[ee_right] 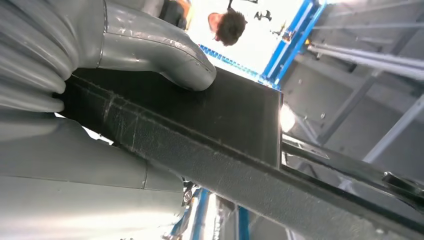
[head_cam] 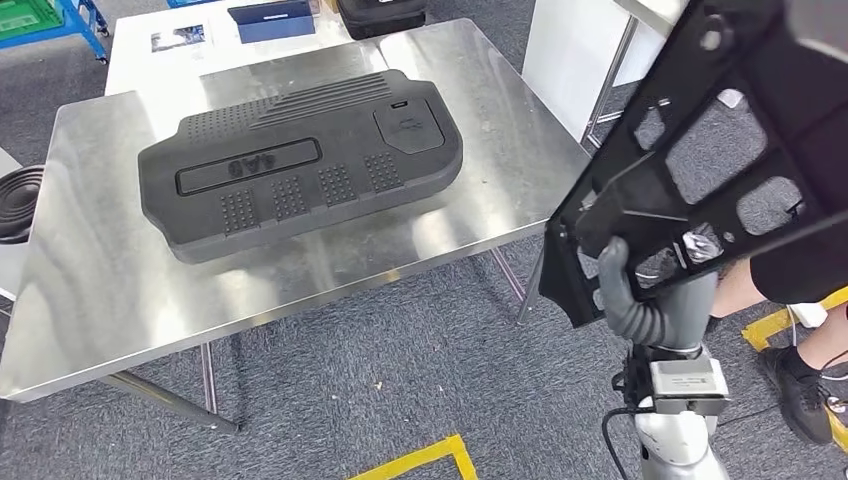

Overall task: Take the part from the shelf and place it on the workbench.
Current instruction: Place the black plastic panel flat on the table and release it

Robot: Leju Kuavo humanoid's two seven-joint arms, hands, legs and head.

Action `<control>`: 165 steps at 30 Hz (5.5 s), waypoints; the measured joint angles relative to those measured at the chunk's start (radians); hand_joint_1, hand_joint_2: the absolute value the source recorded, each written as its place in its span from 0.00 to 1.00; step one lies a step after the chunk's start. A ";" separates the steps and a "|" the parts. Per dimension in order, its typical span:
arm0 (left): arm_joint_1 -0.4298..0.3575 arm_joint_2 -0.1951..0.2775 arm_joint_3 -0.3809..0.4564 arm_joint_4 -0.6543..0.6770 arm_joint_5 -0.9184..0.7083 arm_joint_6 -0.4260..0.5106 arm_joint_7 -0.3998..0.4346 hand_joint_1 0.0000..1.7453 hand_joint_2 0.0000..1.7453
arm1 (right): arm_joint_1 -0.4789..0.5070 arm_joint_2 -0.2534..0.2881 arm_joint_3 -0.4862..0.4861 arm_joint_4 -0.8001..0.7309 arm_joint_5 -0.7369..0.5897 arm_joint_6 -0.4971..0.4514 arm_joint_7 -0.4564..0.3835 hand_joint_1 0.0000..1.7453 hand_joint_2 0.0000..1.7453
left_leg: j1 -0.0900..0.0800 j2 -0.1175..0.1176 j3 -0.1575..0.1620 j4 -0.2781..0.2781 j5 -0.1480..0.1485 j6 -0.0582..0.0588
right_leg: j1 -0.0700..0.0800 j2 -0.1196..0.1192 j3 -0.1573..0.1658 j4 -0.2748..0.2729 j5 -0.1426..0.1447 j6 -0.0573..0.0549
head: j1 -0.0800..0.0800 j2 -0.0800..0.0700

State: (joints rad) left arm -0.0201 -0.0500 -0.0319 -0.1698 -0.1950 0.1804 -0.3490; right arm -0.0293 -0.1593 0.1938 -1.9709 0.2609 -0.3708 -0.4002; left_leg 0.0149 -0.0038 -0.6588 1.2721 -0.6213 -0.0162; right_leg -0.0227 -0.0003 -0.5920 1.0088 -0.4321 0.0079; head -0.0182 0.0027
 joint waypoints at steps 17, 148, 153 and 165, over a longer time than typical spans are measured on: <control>-0.002 -0.002 0.000 -0.001 -0.008 0.000 -0.011 0.00 1.00 | -0.059 -0.009 0.030 0.040 0.009 0.003 0.017 1.00 1.00 | -0.010 -0.005 0.067 -0.251 0.167 0.062 | 0.008 0.006 -0.147 0.289 -0.116 0.050 | 0.002 0.000; -0.009 -0.014 0.003 -0.007 -0.055 0.002 0.030 0.00 1.00 | -0.188 -0.054 0.145 0.168 0.432 0.028 0.164 1.00 1.00 | -0.027 -0.052 0.053 -0.254 0.186 0.049 | 0.011 0.017 0.024 -0.010 -0.019 0.032 | -0.004 0.000; -0.009 -0.013 0.003 -0.007 -0.056 0.002 0.031 0.00 1.00 | -0.209 -0.060 0.159 0.189 0.436 0.029 0.169 1.00 1.00 | -0.027 -0.052 0.053 -0.254 0.186 0.049 | 0.011 0.017 0.024 -0.010 -0.019 0.032 | -0.004 0.000; -0.009 -0.013 0.003 -0.007 -0.057 0.002 0.032 0.00 1.00 | -0.217 -0.066 0.175 0.209 0.456 0.034 0.176 1.00 1.00 | -0.027 -0.052 0.053 -0.254 0.186 0.049 | 0.011 0.017 0.024 -0.010 -0.019 0.032 | -0.004 0.000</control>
State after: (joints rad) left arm -0.0292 -0.0630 -0.0290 -0.1766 -0.2523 0.1820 -0.3174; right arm -0.2467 -0.2248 0.3688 -1.7617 0.7173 -0.3372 -0.2238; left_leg -0.0117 -0.0560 -0.6060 1.0178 -0.4349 0.0327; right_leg -0.0115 0.0164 -0.5678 0.9988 -0.4507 0.0396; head -0.0224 0.0027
